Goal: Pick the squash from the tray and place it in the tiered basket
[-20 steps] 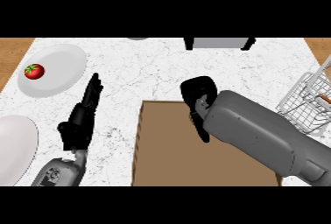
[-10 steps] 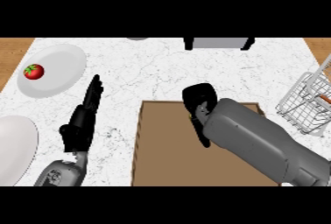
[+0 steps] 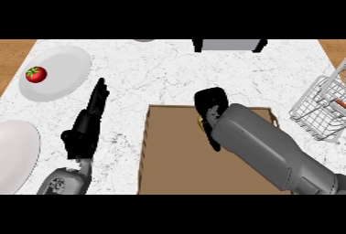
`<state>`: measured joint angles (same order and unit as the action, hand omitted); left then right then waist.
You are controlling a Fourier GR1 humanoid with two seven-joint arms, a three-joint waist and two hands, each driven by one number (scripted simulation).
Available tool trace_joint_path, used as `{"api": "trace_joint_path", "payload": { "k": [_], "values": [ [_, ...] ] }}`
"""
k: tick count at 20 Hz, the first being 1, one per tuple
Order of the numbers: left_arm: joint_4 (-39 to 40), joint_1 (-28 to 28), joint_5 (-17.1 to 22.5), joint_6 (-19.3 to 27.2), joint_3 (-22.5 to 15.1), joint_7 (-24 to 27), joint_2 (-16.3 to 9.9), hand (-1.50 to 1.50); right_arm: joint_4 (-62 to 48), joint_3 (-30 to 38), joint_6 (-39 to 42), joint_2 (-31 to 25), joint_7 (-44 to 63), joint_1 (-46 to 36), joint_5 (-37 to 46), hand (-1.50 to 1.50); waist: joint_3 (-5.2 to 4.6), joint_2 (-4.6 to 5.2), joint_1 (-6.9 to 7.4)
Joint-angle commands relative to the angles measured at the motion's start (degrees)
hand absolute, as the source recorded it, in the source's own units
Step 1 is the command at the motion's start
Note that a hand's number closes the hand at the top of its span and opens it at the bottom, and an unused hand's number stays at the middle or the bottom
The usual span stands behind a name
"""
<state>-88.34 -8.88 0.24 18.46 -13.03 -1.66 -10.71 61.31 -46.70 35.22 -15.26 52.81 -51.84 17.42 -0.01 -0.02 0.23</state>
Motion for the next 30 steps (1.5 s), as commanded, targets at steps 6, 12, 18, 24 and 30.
{"api": "trace_joint_path", "payload": {
  "k": [6,12,18,24,30],
  "values": [
    [2.58,-1.79,1.71,-4.61,4.9,0.85,-1.03,0.0,0.63,4.8,0.31,2.31,0.92,5.23,8.08,-1.5,-0.01,0.04,-0.21],
    [-1.08,0.19,-3.56,-1.31,1.3,-1.63,2.48,0.0,-0.17,6.29,-3.83,7.59,0.52,8.79,15.56,-1.5,0.01,0.0,-0.08],
    [-1.83,3.59,-3.59,-1.6,1.39,0.28,3.33,0.0,1.25,2.09,-5.23,2.89,-8.87,9.45,24.29,1.5,0.01,-0.03,0.18],
    [-0.67,3.06,-3.2,-0.75,3.61,-0.17,2.77,0.0,18.32,-7.28,-12.91,-16.53,-31.02,21.92,27.93,1.5,0.17,-0.94,-3.92],
    [-1.41,4.72,-2.27,-0.44,6.06,-0.01,1.39,0.0,26.83,-7.37,-28.33,-35.98,-46.74,31.15,30.96,1.5,0.27,-1.27,-6.37]
  ]
}}
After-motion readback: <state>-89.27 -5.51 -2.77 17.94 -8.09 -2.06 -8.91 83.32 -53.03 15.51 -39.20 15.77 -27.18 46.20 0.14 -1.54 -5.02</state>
